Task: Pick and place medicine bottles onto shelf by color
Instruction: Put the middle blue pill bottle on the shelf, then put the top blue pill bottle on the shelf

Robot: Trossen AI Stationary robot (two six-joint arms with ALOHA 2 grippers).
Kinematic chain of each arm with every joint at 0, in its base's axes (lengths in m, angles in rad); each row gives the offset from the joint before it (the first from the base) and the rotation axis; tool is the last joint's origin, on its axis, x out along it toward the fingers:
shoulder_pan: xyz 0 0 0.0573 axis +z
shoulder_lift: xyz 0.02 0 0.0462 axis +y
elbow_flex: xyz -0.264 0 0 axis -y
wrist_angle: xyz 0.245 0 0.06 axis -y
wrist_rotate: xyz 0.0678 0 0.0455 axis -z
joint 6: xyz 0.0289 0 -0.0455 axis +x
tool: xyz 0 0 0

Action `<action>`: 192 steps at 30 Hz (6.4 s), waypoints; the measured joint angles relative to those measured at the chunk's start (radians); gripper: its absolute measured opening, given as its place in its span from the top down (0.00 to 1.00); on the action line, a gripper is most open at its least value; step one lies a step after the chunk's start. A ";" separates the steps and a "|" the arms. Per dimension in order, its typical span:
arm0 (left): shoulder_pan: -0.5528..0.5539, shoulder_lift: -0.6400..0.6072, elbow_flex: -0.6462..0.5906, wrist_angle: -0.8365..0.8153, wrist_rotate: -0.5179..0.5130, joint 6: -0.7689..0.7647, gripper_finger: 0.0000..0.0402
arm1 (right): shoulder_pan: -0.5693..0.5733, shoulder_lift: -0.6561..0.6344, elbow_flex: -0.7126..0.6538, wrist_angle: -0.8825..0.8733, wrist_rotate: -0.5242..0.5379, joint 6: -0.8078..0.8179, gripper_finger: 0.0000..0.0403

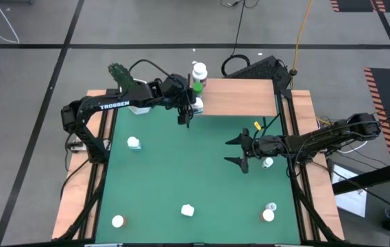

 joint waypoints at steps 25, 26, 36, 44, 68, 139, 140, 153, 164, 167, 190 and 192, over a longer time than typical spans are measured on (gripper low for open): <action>-0.004 -0.003 0.000 0.028 -0.100 -0.090 0.21 | 0.000 0.000 0.000 -0.031 0.005 0.002 0.21; -0.005 -0.003 0.000 0.029 -0.102 -0.090 0.21 | 0.000 0.000 0.000 -0.031 0.005 0.002 0.21; -0.022 -0.003 -0.001 0.030 -0.106 -0.093 0.21 | 0.000 0.000 0.000 -0.029 0.005 0.013 0.21; -0.026 -0.004 -0.001 0.019 -0.108 -0.104 0.21 | 0.000 0.000 0.000 -0.011 -0.001 0.019 0.21; -0.213 -0.313 -0.002 -0.355 -0.366 -0.467 0.21 | 0.001 0.000 0.000 0.106 -0.222 -0.189 0.21; -0.249 -0.584 -0.668 -0.701 -0.222 -0.948 0.24 | -0.143 0.000 0.000 0.150 -0.262 -0.188 0.21; -0.249 -0.573 -0.668 -0.699 -0.217 -0.950 0.26 | -0.143 0.000 0.000 0.150 -0.262 -0.188 0.21; -0.249 -0.498 -0.666 -0.615 -0.201 -0.848 0.58 | -0.143 0.000 0.000 0.151 -0.263 -0.180 0.21; -0.303 -0.487 -0.669 -0.225 -0.129 -0.659 0.53 | -0.138 0.001 0.000 0.150 -0.289 -0.130 0.21; -0.327 -0.459 -0.669 -0.080 -0.112 -0.610 0.56 | -0.138 0.020 0.000 0.166 -0.288 -0.111 0.21; -0.425 -0.013 -0.498 0.557 -0.060 -0.428 0.54 | -0.137 0.431 0.056 0.421 -0.161 -0.019 0.21; -0.430 0.013 -0.467 0.545 -0.060 -0.412 0.53 | -0.138 0.458 0.063 0.421 -0.152 -0.004 0.21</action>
